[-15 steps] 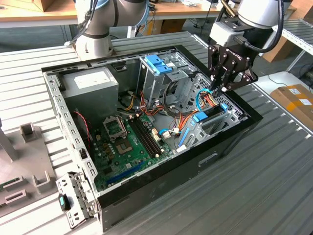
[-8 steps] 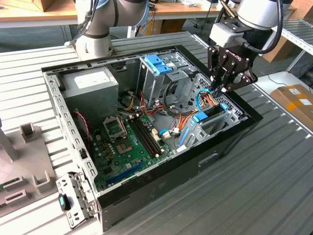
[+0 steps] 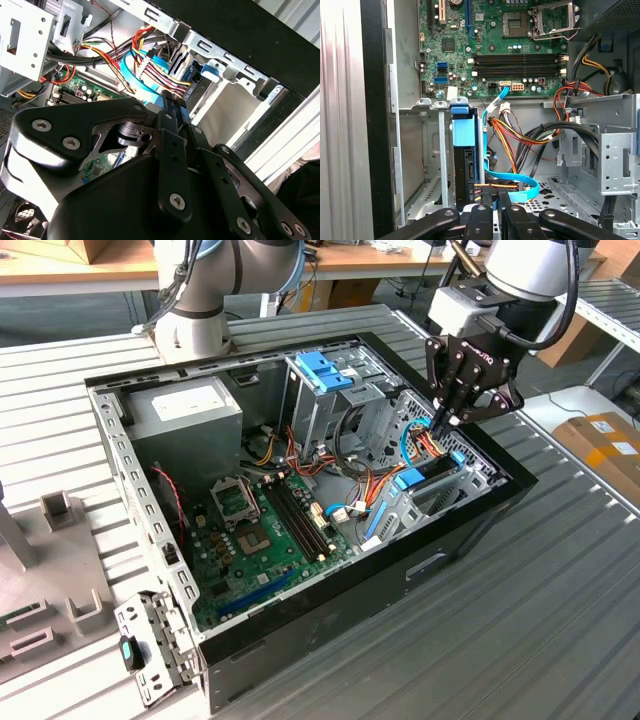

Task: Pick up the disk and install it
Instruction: 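Insert the second disk wire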

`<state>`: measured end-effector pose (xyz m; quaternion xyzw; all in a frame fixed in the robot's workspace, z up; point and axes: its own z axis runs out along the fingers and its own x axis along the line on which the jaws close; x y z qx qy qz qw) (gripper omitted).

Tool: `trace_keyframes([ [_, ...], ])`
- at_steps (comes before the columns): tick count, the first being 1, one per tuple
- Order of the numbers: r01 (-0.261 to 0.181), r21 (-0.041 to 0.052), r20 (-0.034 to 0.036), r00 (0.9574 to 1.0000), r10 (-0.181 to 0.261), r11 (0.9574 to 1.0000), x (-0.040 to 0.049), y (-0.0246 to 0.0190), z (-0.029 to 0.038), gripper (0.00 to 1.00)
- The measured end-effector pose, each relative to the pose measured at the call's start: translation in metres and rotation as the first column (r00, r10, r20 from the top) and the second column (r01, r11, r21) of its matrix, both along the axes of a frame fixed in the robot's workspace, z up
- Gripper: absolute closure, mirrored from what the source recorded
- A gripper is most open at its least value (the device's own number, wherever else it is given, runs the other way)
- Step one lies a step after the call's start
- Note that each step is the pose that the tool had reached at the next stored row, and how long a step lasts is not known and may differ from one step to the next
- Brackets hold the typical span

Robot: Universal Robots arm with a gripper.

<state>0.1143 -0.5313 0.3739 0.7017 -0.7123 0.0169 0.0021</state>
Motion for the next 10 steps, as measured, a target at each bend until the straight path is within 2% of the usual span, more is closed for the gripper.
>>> trace_keyframes([
  [4,0.000,0.0040,0.0000,1.0000,0.000,1.0000,-0.0009,-0.0049,-0.0001,0.84],
  [6,0.000,0.0042,0.0000,1.0000,0.000,1.0000,-0.0023,-0.0103,-0.0003,0.84],
  [7,0.000,0.0093,0.0000,1.0000,0.000,1.0000,-0.0033,-0.0123,-0.0005,0.84],
  [8,0.000,0.0303,0.0001,1.0000,0.000,0.9995,-0.0046,-0.0148,-0.0008,0.84],
  [9,0.000,0.0391,0.0001,1.0000,0.000,0.9992,-0.0051,-0.0160,-0.0009,0.84],
  [10,0.000,0.0416,0.0000,1.0000,0.000,0.9991,-0.0074,-0.0186,-0.0014,0.84],
])
